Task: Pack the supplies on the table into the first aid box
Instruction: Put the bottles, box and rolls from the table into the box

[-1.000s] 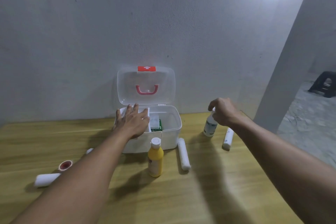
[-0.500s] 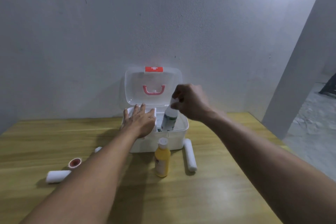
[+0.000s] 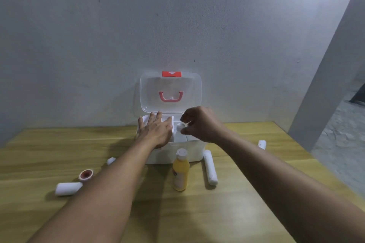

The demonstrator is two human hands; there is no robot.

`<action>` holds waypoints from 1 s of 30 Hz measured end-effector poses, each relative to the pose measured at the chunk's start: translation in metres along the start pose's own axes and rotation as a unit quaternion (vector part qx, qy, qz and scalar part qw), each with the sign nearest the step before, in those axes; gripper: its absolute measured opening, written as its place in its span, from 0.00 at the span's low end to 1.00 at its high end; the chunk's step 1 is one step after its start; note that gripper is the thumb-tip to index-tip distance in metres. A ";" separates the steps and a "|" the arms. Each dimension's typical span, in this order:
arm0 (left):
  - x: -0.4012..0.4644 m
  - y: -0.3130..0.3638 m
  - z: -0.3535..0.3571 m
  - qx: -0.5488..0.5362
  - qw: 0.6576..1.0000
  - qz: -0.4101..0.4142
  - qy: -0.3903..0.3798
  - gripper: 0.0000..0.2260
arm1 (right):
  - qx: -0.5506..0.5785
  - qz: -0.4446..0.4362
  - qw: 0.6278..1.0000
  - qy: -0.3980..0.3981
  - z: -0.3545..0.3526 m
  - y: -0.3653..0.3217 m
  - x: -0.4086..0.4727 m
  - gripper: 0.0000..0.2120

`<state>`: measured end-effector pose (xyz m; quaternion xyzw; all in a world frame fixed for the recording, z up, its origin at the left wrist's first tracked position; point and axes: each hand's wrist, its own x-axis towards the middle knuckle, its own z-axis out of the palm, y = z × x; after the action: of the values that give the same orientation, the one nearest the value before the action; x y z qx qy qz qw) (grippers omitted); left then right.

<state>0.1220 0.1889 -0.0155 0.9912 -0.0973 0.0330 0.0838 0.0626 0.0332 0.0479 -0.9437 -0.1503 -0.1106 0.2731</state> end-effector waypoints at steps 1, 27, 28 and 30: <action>0.000 0.000 0.000 0.002 1.000 -0.001 0.000 0.23 | 0.002 0.000 1.000 0.002 -0.008 -0.003 -0.003 0.16; -0.001 0.001 -0.004 -0.011 1.000 -0.006 -0.018 0.23 | -0.063 0.036 0.987 0.143 -0.043 0.020 0.011 0.06; -0.001 0.001 -0.004 -0.008 1.000 -0.005 -0.017 0.23 | -0.070 0.041 0.988 0.130 -0.035 0.025 0.012 0.06; -0.001 0.001 -0.004 -0.005 1.000 -0.005 -0.016 0.23 | -0.082 0.057 0.989 0.106 -0.023 0.029 0.013 0.07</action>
<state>0.1202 0.1884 -0.0119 0.9917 -0.0938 0.0161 0.0869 0.0818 0.0004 0.0565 -0.9529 -0.0566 -0.2058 0.2153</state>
